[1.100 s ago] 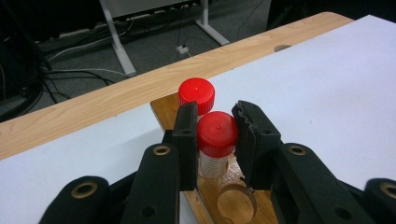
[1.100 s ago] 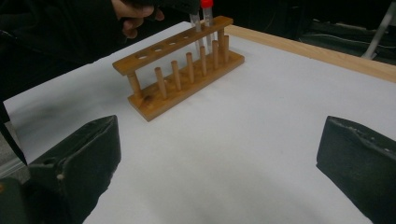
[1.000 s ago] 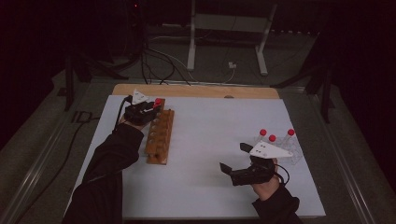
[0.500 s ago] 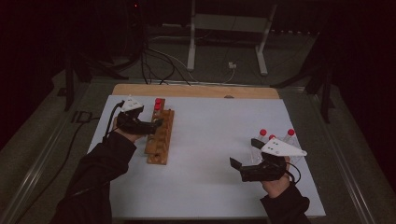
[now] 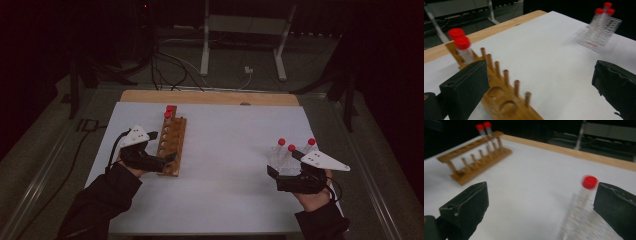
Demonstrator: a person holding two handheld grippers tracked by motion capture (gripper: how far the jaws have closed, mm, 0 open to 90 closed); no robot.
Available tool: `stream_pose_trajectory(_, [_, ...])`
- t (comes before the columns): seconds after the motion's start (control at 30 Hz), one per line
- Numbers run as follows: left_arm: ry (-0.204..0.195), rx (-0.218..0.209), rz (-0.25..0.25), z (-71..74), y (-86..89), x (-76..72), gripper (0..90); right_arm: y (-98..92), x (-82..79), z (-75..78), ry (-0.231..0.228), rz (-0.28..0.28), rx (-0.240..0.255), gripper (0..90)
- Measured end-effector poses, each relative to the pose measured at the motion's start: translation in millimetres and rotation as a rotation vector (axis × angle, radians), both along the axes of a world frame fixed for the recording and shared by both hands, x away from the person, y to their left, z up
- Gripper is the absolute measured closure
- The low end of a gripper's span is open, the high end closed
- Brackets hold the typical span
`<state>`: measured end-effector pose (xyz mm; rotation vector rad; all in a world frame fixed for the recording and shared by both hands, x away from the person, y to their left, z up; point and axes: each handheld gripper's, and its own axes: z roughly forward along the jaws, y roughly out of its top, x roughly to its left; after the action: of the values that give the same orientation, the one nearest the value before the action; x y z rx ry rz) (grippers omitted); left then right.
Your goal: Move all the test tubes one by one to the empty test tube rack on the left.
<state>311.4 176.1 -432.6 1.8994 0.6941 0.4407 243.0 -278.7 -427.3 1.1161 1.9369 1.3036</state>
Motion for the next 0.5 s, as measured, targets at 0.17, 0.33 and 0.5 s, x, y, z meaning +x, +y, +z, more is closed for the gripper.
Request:
stream_pose_trajectory(0.17, [0.005, 0.002, -0.038, -7.9, -6.6, -12.0, 1.7, -13.9, 3.3, -9.6, 0.031, -0.059, -0.015, 0.0])
stream_pose_trajectory(0.33, [0.001, 0.001, -0.062, -14.4, -11.4, -21.1, 1.7, -26.9, 9.5, -18.6, 0.059, -0.107, -0.024, 1.9])
stream_pose_trajectory(0.5, [0.008, 0.003, -0.081, -17.8, -14.7, -25.6, 1.7, -35.1, 16.7, -27.4, 0.086, -0.148, -0.043, 5.3])
